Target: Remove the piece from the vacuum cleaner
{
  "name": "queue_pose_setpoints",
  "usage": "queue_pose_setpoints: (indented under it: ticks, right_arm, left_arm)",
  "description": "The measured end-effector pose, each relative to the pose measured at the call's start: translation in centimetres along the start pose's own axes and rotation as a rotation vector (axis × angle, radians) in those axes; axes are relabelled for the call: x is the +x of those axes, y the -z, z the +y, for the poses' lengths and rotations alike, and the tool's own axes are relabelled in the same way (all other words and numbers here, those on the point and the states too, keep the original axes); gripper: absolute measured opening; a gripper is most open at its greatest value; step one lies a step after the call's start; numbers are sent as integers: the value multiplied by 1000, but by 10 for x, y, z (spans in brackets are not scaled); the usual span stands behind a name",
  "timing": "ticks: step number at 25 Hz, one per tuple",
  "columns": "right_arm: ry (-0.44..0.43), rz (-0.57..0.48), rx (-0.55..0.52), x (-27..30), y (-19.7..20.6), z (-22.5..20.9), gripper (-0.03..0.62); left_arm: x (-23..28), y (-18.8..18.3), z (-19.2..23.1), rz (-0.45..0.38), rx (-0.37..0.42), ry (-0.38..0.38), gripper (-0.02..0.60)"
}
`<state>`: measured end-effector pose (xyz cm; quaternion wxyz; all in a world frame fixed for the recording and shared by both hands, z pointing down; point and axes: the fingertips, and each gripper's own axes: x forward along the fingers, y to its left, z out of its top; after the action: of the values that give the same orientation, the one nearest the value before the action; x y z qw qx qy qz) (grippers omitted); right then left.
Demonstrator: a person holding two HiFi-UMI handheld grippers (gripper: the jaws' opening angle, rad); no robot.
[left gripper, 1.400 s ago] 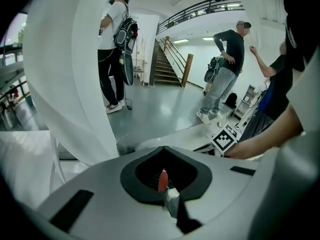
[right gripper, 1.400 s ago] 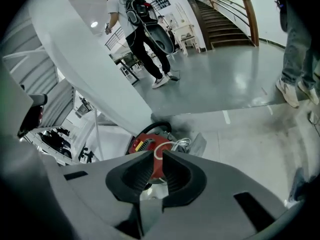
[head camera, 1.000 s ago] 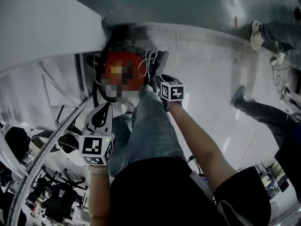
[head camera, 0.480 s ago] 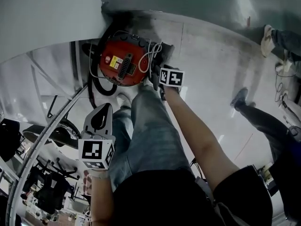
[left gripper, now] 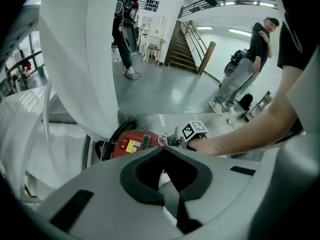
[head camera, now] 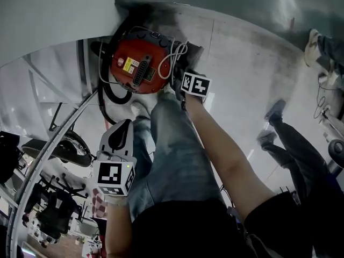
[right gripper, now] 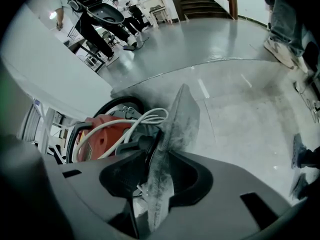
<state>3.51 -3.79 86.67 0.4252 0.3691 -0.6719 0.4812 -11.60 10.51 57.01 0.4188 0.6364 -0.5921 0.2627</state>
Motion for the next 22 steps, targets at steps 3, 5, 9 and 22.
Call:
queue_pose_setpoints:
  ticks: [3, 5, 9, 22]
  right_arm:
    - [2, -6, 6, 1, 1, -1, 166]
    - [8, -9, 19, 1, 1, -1, 154]
    - [43, -24, 46, -3, 2, -8, 66]
    - [20, -42, 79, -4, 6, -16, 55]
  left_arm:
    - [3, 3, -2, 3, -6, 1, 17]
    - [4, 4, -3, 3, -12, 2, 18]
    - [5, 7, -6, 7, -22, 7, 17]
    - [11, 23, -9, 14, -17, 26, 17]
